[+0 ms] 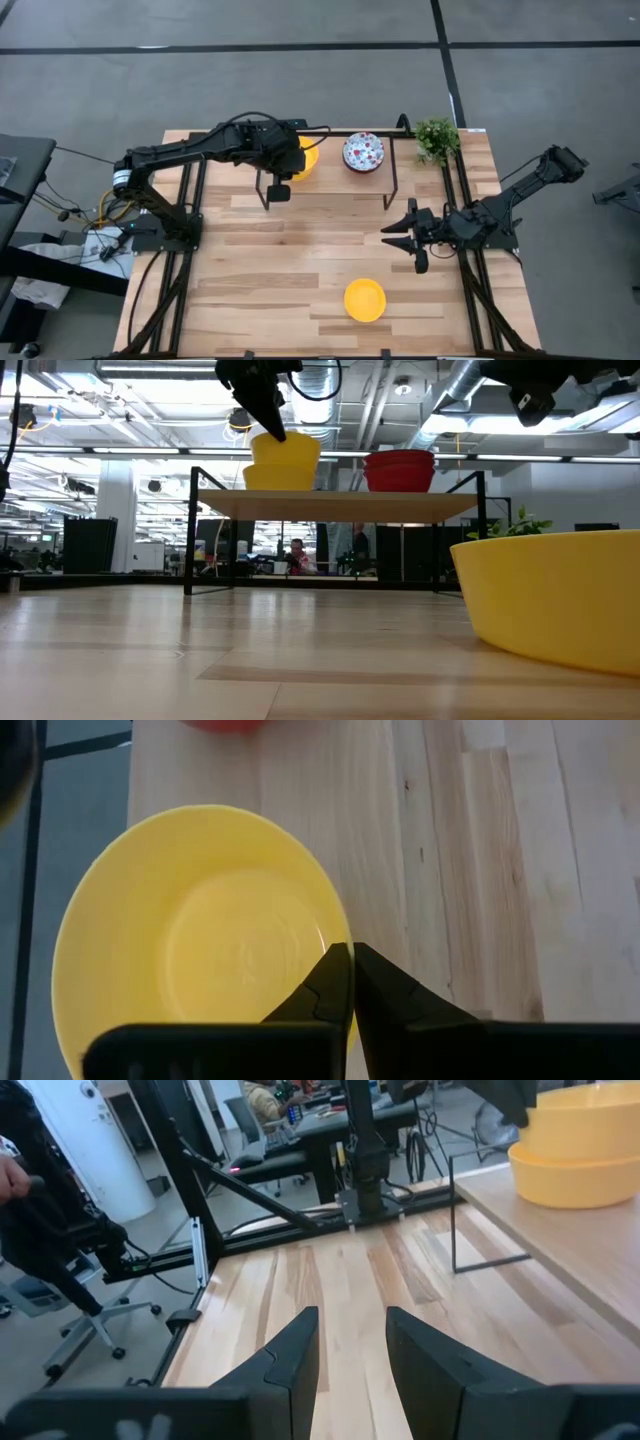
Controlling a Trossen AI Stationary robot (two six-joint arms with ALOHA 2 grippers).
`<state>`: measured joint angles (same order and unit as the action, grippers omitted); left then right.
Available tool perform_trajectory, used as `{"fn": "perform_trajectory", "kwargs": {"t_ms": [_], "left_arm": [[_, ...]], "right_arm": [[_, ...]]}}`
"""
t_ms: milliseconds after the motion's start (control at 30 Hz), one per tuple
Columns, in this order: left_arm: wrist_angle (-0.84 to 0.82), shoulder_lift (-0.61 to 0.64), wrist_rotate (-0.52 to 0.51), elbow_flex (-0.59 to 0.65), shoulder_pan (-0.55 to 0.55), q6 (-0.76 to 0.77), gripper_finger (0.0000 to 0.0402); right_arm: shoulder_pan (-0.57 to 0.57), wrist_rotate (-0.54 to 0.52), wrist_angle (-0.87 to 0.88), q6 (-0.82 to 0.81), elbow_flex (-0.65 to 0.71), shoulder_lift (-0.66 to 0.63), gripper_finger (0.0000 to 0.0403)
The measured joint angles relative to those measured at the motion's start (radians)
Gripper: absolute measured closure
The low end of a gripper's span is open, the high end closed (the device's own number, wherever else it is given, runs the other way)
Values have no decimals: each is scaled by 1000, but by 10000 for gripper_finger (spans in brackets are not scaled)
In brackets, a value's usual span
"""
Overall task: Pick & Place Mini bowls
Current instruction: Stack the top yellow bowl on top of the yellow bowl on the shelf
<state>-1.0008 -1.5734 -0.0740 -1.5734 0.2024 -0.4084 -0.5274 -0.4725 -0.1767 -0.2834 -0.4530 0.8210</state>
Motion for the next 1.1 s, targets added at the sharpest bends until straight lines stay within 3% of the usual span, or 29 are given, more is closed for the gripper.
{"fn": "perform_trajectory", "kwargs": {"t_ms": [900, 1100], "left_arm": [[-28, 0, -4, 2, 0, 47, 392], [-14, 10, -3, 87, 0, 54, 392]], "right_arm": [[0, 0, 4, -6, 0, 0, 294], [0, 0, 5, -12, 0, 0, 294]]}}
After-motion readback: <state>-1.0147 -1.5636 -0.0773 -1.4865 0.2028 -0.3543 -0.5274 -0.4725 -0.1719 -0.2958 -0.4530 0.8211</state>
